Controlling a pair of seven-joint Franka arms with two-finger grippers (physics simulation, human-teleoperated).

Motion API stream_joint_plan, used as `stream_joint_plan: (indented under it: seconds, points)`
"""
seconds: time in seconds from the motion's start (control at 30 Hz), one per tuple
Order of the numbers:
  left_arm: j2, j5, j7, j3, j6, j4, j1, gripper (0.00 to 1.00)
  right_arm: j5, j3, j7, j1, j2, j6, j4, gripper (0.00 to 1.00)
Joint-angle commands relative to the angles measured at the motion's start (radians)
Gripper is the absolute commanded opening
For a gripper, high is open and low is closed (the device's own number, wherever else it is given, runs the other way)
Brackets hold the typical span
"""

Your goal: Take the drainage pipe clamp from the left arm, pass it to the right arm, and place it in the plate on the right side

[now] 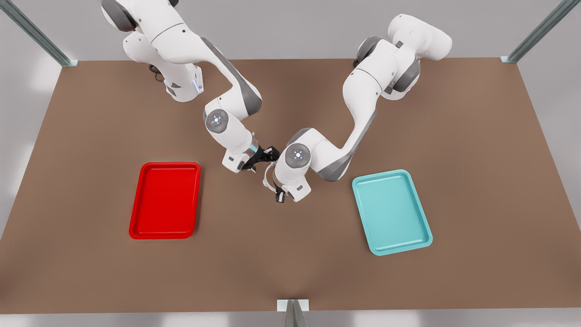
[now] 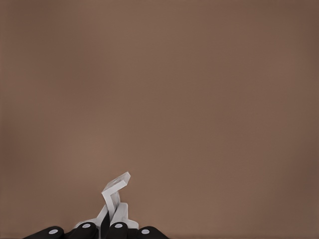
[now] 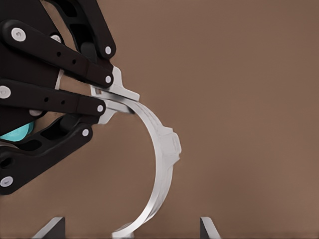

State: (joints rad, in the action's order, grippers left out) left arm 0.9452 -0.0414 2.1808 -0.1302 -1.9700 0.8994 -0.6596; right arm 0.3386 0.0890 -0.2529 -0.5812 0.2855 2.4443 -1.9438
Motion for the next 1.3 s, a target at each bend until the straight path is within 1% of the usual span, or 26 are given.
stream_joint_plan:
  seconds: [0.0,0.7,0.73,0.77,0.8,0.83,0.87,0.9,0.93,0.97,1.0,1.03,1.07,1.27]
  points:
    - [-0.002,0.002,0.063,0.000,0.002,-0.001,0.000,0.21,0.002,0.000,-0.019,-0.009,0.001,0.024,-0.006,1.00]
    - [-0.002,0.002,0.063,0.000,0.003,-0.001,0.002,0.21,-0.003,0.000,-0.011,-0.016,0.112,0.039,0.025,1.00]
    - [-0.002,0.002,0.063,-0.002,0.003,-0.001,0.000,0.21,-0.003,0.000,-0.011,-0.016,0.115,0.041,0.025,0.99]
    - [-0.003,0.002,0.063,-0.002,0.003,-0.001,0.000,0.21,-0.006,0.000,-0.011,-0.016,0.116,0.041,0.026,0.86]
    - [-0.002,0.002,0.063,-0.002,0.003,-0.001,0.000,0.21,-0.007,0.000,-0.011,-0.016,0.121,0.041,0.026,0.68]
    - [-0.002,0.002,0.063,-0.002,0.003,-0.001,0.000,0.21,-0.007,0.000,-0.011,-0.016,0.121,0.041,0.028,0.47]
    - [-0.002,0.002,0.063,-0.002,0.003,-0.001,0.000,0.21,-0.007,0.000,-0.011,-0.016,0.121,0.039,0.029,0.34]
    - [-0.002,0.002,0.063,-0.002,0.002,-0.001,0.000,0.21,-0.007,0.000,-0.011,-0.016,0.121,0.039,0.032,0.21]
    - [-0.003,0.002,0.065,-0.002,0.003,-0.001,0.000,0.21,-0.006,0.000,-0.014,-0.014,0.121,0.039,0.036,0.21]
    - [-0.003,0.002,0.065,0.000,0.002,-0.001,0.000,0.43,-0.003,0.000,-0.014,-0.014,0.119,0.039,0.040,0.21]
    - [-0.003,0.002,0.065,0.000,0.002,-0.001,0.000,0.49,-0.001,0.000,-0.017,-0.012,0.118,0.039,0.042,0.21]
    - [-0.003,0.002,0.065,0.001,0.002,-0.001,0.002,0.93,-0.001,0.000,-0.017,-0.011,0.115,0.039,0.042,0.21]
    - [-0.006,0.002,0.066,0.003,0.003,-0.001,0.002,1.00,0.000,0.000,-0.020,-0.011,0.113,0.039,0.042,0.21]
    - [-0.011,-0.005,0.065,0.000,0.005,0.001,0.017,1.00,-0.001,0.000,-0.009,-0.003,0.116,0.039,0.043,0.21]
